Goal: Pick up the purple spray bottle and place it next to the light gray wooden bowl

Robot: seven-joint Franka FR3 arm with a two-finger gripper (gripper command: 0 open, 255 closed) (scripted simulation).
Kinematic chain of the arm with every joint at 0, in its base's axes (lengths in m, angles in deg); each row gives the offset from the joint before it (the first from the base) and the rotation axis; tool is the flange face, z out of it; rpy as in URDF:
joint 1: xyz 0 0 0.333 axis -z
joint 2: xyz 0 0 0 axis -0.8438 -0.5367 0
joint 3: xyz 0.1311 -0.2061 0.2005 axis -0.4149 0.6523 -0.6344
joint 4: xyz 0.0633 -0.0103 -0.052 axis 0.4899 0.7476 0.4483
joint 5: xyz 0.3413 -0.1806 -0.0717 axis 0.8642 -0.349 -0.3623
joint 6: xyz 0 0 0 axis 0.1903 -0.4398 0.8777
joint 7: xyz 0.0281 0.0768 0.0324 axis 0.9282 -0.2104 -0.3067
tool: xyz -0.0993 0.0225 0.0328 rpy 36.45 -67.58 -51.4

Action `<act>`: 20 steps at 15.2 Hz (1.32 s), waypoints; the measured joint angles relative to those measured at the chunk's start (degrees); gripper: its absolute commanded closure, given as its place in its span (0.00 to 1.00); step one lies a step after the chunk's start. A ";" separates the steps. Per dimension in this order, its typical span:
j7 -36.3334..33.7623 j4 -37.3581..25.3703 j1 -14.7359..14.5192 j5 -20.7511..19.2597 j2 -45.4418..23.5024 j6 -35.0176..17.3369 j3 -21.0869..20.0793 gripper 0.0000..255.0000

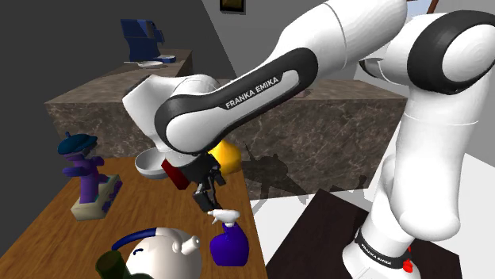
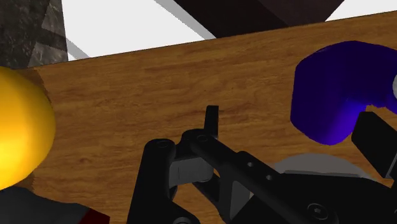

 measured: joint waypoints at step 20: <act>0.85 1.84 -4.26 -1.90 -10.18 -3.62 -2.79 0.00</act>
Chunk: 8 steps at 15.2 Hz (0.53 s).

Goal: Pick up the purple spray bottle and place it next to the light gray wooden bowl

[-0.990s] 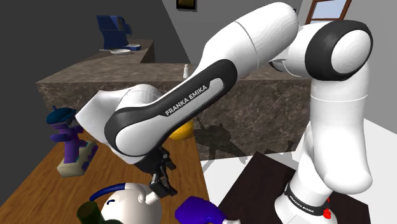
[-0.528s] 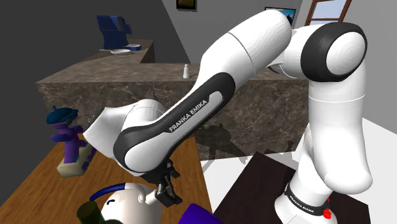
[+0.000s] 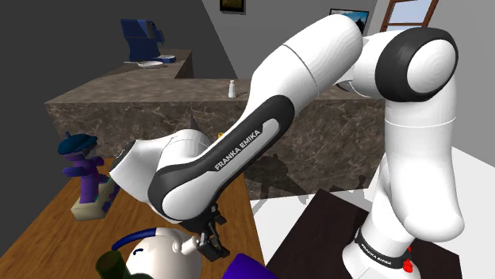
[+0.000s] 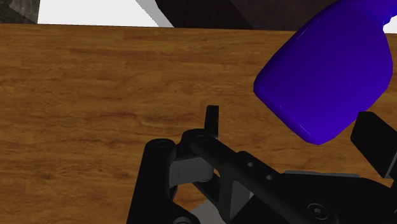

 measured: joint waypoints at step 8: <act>0.00 0.00 0.00 0.00 0.00 0.00 0.00 1.00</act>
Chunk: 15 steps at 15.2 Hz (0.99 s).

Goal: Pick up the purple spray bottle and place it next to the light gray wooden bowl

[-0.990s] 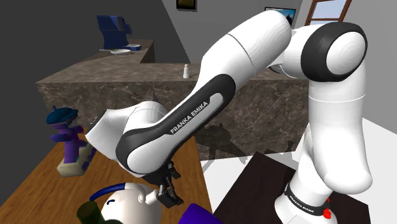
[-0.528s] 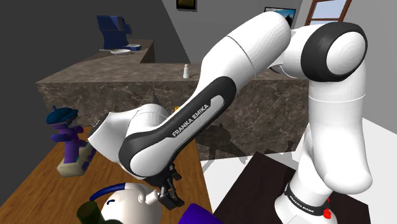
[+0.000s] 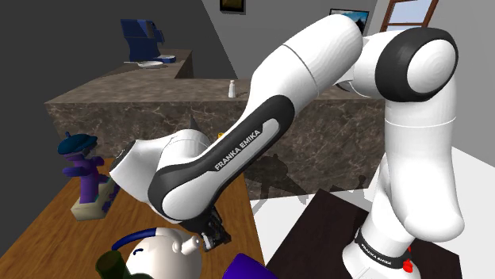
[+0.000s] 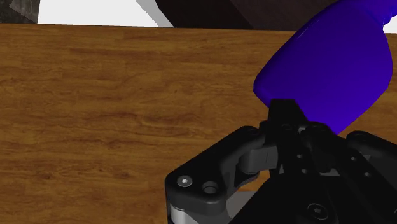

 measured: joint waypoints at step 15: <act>-18.47 42.89 -2.54 18.86 33.00 -35.45 -4.98 0.00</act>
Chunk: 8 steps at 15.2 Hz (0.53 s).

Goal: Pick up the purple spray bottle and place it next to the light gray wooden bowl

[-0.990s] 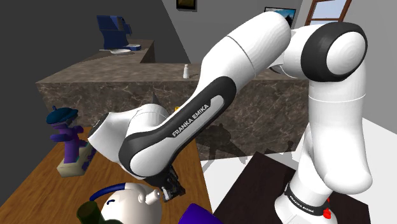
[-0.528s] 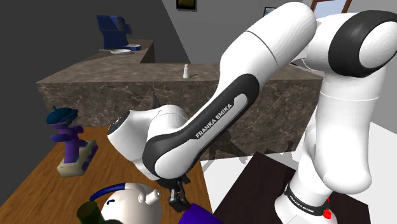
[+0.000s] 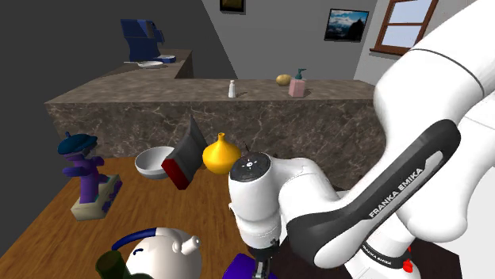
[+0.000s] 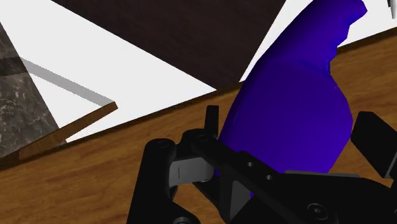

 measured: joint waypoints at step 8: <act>-16.53 13.65 -3.66 6.20 3.10 -20.71 -8.91 0.00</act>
